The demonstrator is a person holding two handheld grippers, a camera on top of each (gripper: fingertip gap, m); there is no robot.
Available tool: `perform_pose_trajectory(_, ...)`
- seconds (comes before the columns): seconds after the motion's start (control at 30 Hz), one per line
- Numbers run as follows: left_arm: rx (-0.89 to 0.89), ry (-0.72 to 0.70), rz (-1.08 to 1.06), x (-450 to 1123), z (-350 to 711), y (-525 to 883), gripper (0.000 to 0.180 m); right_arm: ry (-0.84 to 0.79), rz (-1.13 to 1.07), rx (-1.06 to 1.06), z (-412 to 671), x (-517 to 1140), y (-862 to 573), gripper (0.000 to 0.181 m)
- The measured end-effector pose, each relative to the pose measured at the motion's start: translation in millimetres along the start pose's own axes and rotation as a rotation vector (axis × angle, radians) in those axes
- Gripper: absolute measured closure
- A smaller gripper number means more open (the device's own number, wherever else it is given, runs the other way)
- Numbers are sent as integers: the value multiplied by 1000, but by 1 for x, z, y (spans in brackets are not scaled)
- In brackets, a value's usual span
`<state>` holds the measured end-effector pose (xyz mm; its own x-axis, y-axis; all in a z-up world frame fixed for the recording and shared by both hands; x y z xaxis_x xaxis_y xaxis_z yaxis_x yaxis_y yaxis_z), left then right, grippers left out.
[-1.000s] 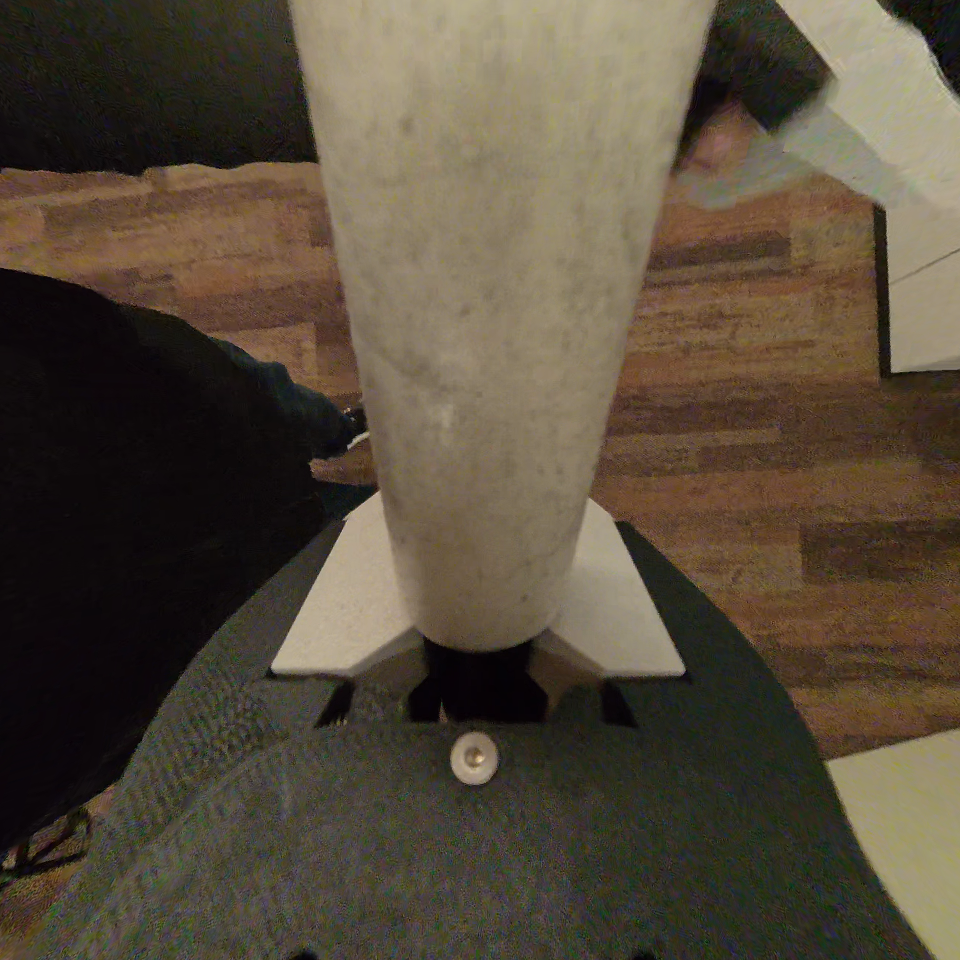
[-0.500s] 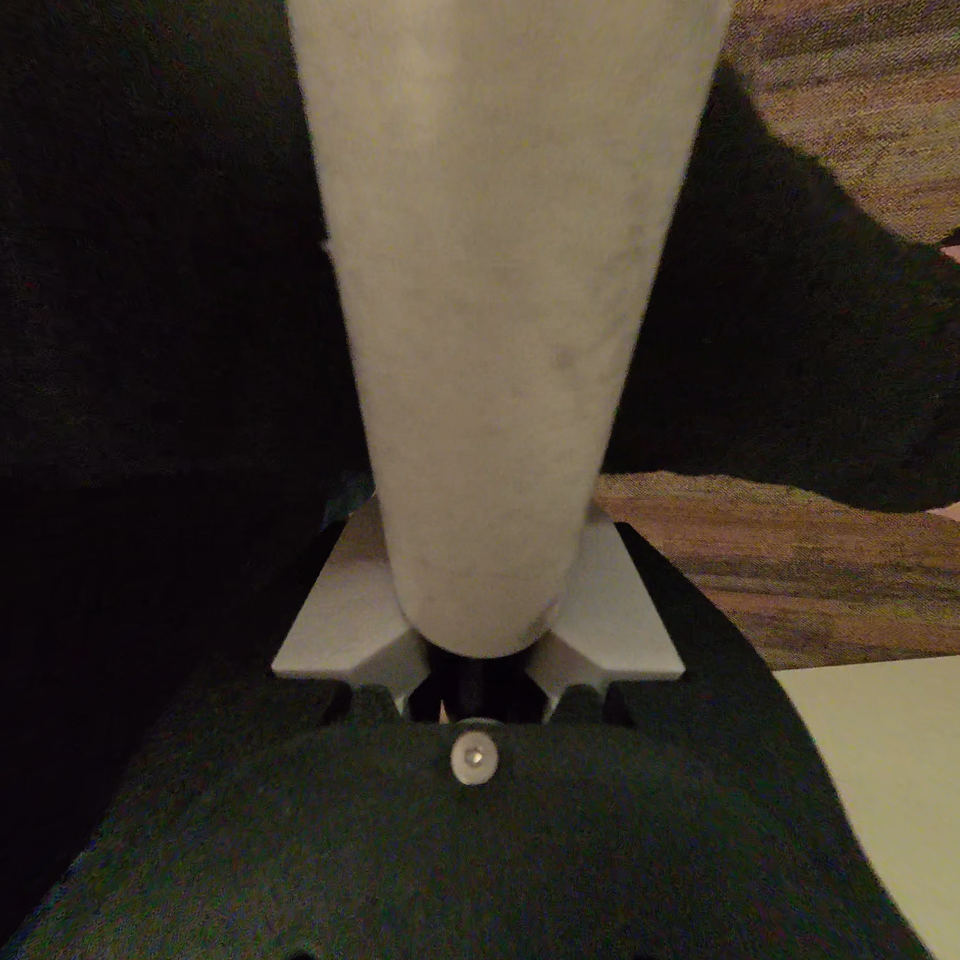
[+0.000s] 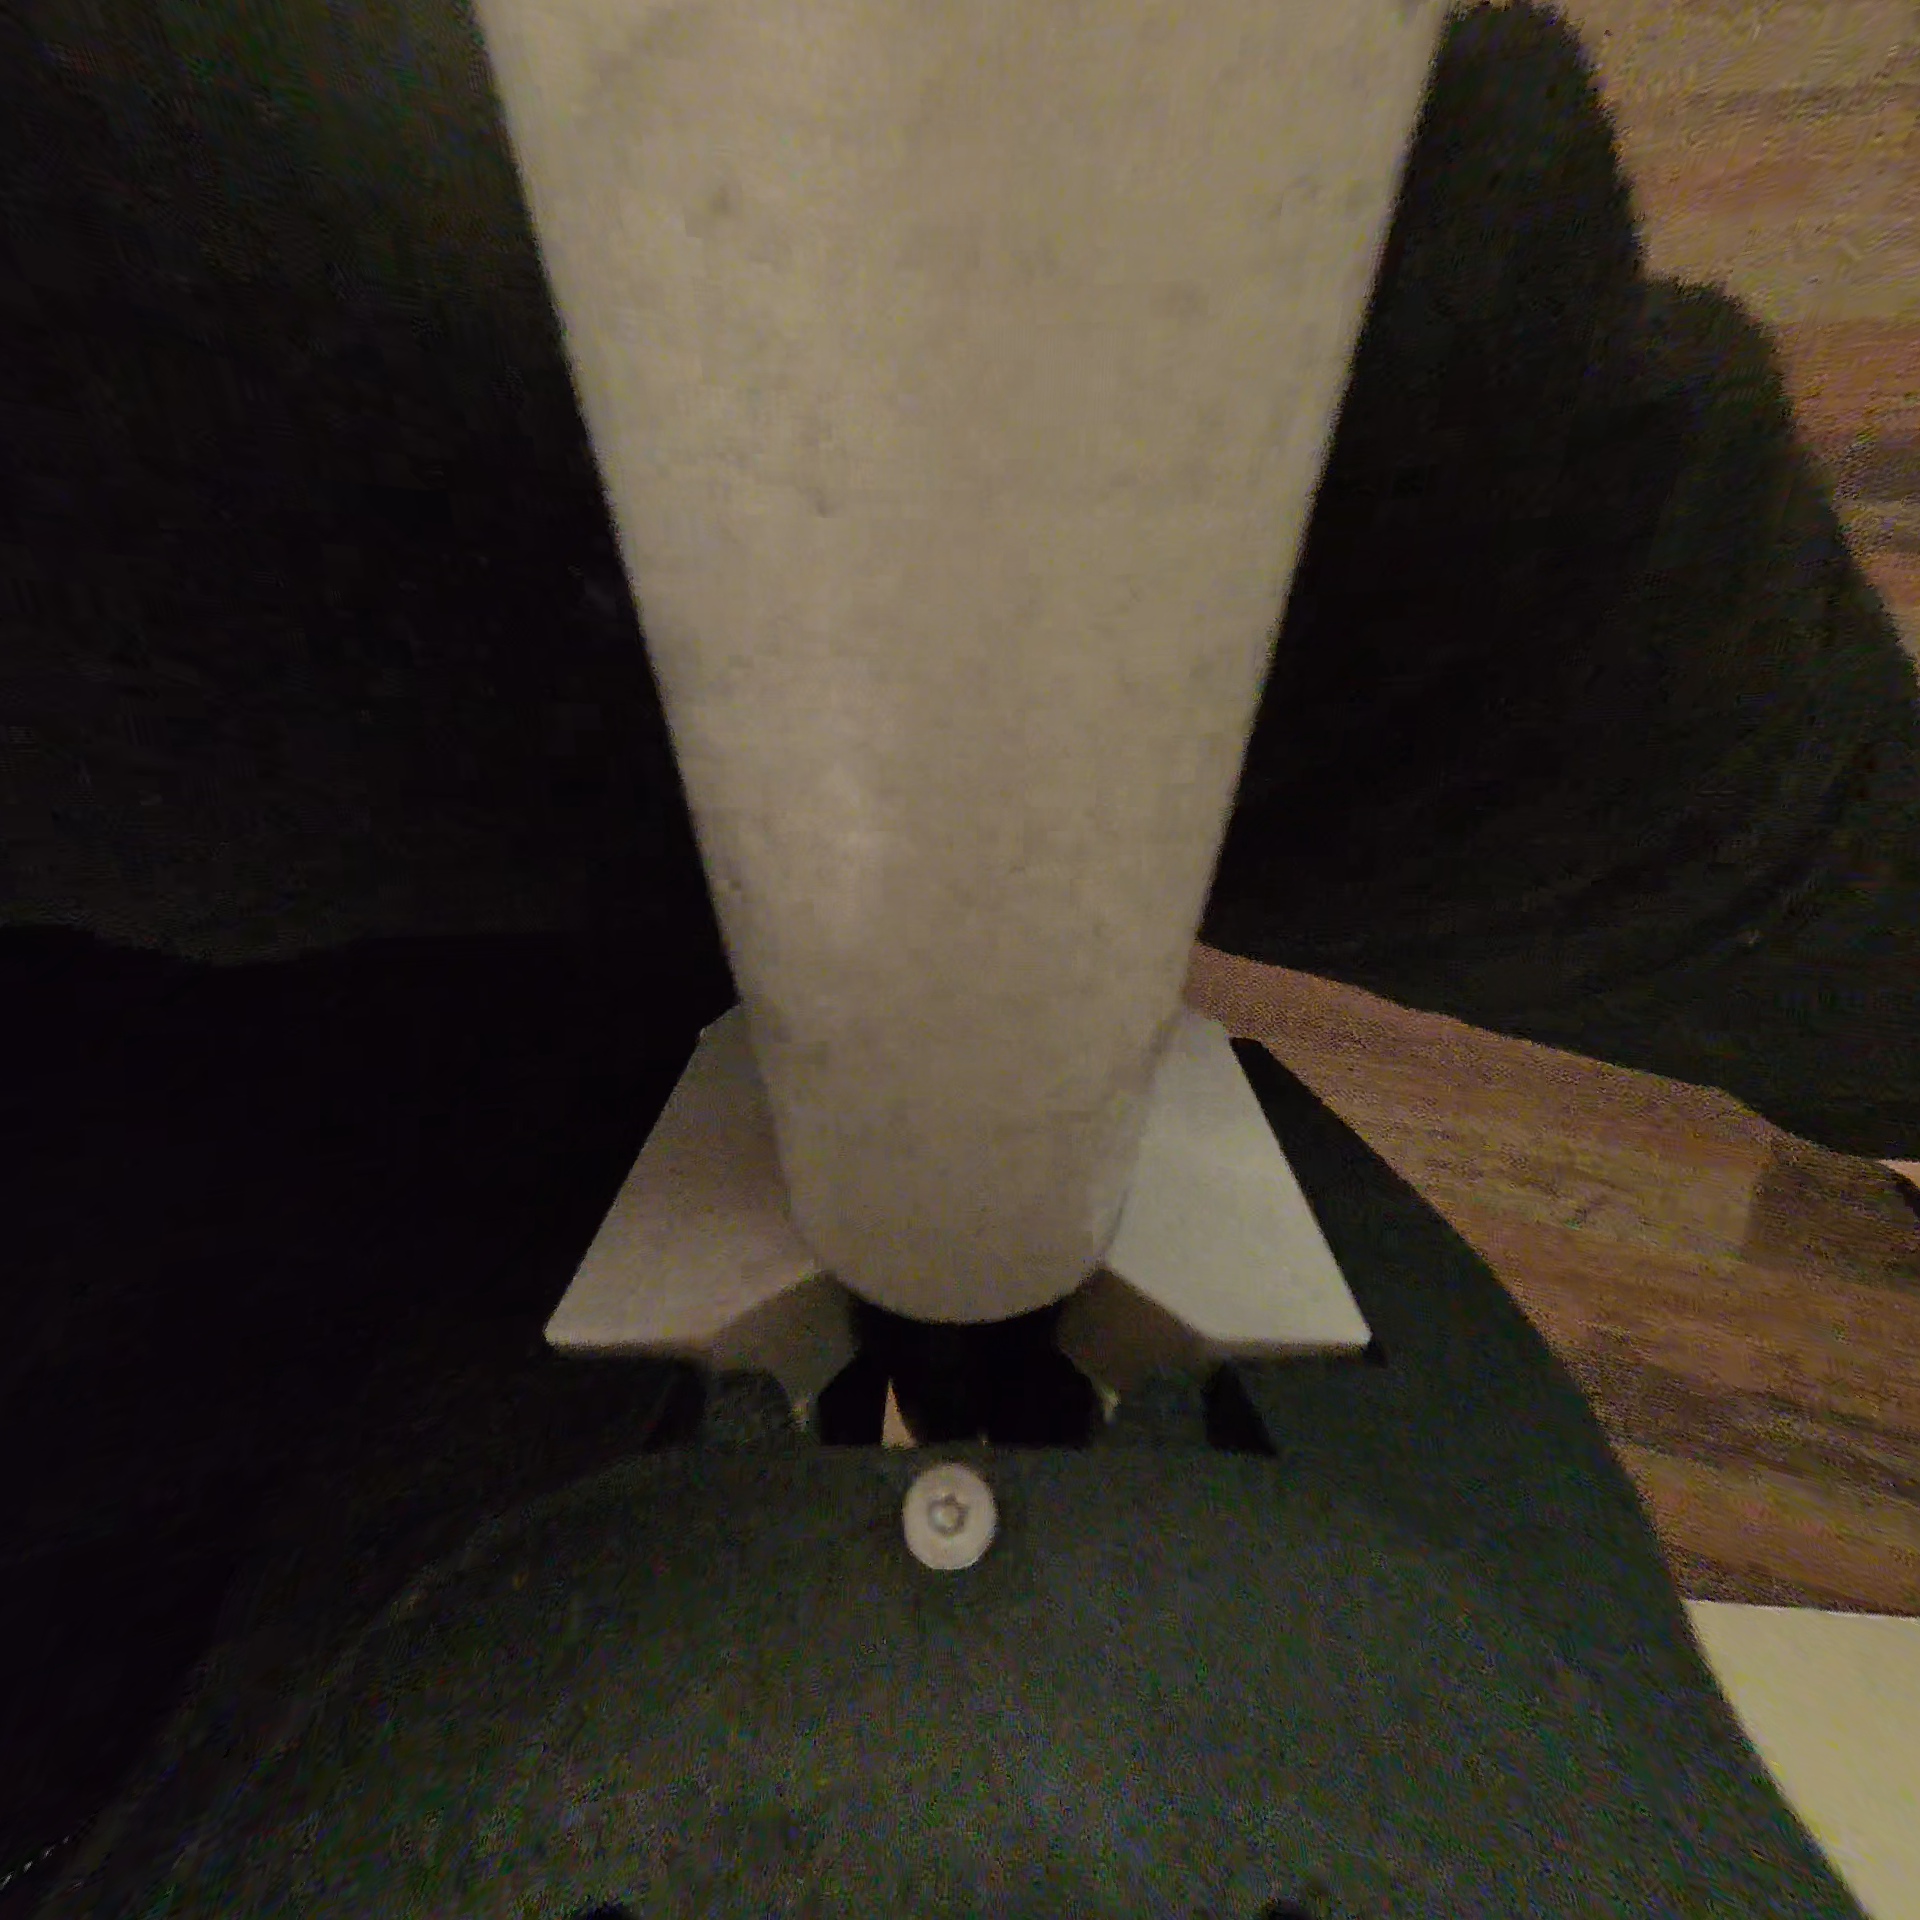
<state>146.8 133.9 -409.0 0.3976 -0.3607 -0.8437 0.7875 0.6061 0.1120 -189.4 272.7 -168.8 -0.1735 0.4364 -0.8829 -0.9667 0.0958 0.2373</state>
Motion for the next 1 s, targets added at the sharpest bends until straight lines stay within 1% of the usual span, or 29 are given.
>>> perform_pose_trajectory(0.03,-15,-5,-5,0,0,4,158,-4,9,17,1,4,-4,169)
perform_pose_trajectory(0.1,-35,-18,-18,-2,0,9,158,-16,24,41,5,13,-10,169)
perform_pose_trajectory(0.2,-7,-18,-26,-2,-2,13,158,-39,42,29,15,15,-14,167)
perform_pose_trajectory(0.47,33,3,-32,3,-10,18,158,31,50,-4,25,5,-10,166)
perform_pose_trajectory(0.53,45,14,-28,4,-11,17,158,48,38,37,20,11,-23,167)
perform_pose_trajectory(0.67,30,12,-28,5,-7,12,158,62,64,203,-7,32,-71,167)
perform_pose_trajectory(0.77,74,58,-33,11,-14,2,158,143,30,307,-39,45,-112,167)
perform_pose_trajectory(0.87,165,141,-18,19,-26,-7,157,208,21,398,-72,59,-144,167)
perform_pose_trajectory(0.93,256,186,6,24,-34,-12,157,216,40,428,-83,64,-151,167)
perform_pose_trajectory(1.0,330,232,7,29,-42,-19,157,215,44,408,-81,63,-145,167)
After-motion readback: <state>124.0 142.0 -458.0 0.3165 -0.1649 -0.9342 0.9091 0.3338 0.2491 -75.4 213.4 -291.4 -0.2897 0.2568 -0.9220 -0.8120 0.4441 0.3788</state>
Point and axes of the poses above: each gripper's, where its closed fingertips meet, x out along the fingers, z out of its top, y = z × x across the jaws, the point moved 4 cm from there along -x, back along the fingers
